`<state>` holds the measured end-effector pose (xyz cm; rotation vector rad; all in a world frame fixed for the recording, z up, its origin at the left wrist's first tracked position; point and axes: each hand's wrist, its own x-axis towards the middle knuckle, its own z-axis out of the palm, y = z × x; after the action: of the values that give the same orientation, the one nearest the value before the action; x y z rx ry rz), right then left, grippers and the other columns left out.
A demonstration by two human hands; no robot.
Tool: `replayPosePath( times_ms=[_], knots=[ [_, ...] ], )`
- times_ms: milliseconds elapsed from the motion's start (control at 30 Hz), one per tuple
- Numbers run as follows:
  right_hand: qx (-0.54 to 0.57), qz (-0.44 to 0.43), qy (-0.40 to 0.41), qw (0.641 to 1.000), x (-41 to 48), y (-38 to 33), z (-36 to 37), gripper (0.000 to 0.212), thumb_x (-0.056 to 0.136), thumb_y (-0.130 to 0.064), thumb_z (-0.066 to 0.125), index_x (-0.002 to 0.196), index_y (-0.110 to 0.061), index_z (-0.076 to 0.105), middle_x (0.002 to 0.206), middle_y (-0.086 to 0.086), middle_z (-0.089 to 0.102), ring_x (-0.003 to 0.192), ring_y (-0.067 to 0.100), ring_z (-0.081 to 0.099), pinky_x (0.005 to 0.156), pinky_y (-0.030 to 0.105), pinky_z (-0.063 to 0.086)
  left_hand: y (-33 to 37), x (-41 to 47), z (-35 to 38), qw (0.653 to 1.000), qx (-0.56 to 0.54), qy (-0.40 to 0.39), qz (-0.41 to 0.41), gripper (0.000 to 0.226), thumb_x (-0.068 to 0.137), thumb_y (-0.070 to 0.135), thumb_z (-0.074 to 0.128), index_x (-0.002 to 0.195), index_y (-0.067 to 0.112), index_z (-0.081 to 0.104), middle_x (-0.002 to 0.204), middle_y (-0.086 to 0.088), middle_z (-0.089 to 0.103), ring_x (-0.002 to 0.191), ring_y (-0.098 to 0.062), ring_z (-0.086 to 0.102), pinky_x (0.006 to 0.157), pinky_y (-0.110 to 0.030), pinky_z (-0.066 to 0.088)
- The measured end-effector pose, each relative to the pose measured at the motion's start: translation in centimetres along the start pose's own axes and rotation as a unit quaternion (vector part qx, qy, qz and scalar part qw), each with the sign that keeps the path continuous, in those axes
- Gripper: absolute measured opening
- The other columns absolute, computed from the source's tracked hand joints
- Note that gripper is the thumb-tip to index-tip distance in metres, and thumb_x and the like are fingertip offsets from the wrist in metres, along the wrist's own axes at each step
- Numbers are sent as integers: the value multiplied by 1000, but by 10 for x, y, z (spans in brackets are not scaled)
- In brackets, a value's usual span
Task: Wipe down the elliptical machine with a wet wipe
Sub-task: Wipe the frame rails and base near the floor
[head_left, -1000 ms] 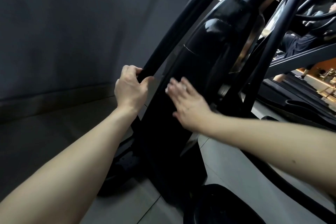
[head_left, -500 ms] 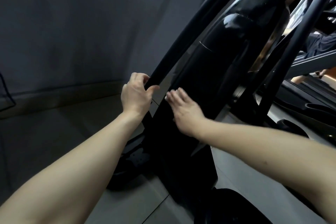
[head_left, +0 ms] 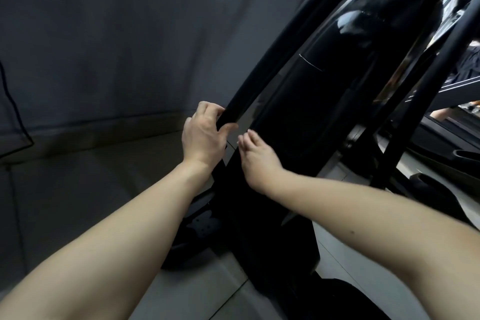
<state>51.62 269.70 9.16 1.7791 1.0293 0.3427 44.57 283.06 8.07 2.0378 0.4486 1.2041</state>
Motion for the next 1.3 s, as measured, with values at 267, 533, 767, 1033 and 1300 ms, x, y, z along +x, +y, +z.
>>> replayPosePath(
  times_ms=[267, 533, 767, 1033, 1300],
  knots=[
    [24, 65, 45, 997, 1, 50, -22, 61, 106, -35, 23, 157, -3, 30, 165, 20, 26, 155, 35, 15, 126, 54, -4, 2, -1, -1, 1000, 0, -6, -16, 32, 84, 36, 81, 103, 15, 67, 105, 2, 62, 75, -12, 47, 77, -37, 45],
    [58, 55, 11, 997, 11, 29, -20, 61, 107, -31, 18, 157, 2, 23, 166, 25, 16, 156, 38, 8, 127, 51, 0, -2, 3, -1, 1000, 8, -12, -8, 31, 83, 39, 81, 100, 18, 66, 103, 4, 62, 78, -20, 60, 81, -38, 45],
    [56, 74, 50, 994, 2, 61, -30, 60, 104, -30, 24, 157, -2, 30, 165, 20, 24, 157, 34, 12, 127, 52, -4, -1, 0, -1, 1000, -1, -11, -18, 32, 84, 38, 80, 103, 16, 67, 105, 1, 62, 77, -23, 59, 77, -40, 45],
    [51, 85, 104, 990, -18, 39, 3, 75, 104, -43, 29, 160, 2, 5, 169, 20, 3, 157, 35, -6, 123, 53, -16, 6, -5, -2, 1000, 0, -19, -22, 28, 87, 32, 78, 106, 17, 64, 108, 2, 60, 79, -26, 60, 76, -42, 50],
    [47, 23, 104, 993, -70, 1, 40, 81, 101, -42, 34, 160, -1, -3, 169, 17, -4, 157, 32, -11, 122, 51, -20, 6, -10, 2, 999, 9, -31, -33, 29, 90, 30, 75, 111, 17, 60, 114, 2, 58, 82, -29, 60, 75, -45, 51]
  ],
)
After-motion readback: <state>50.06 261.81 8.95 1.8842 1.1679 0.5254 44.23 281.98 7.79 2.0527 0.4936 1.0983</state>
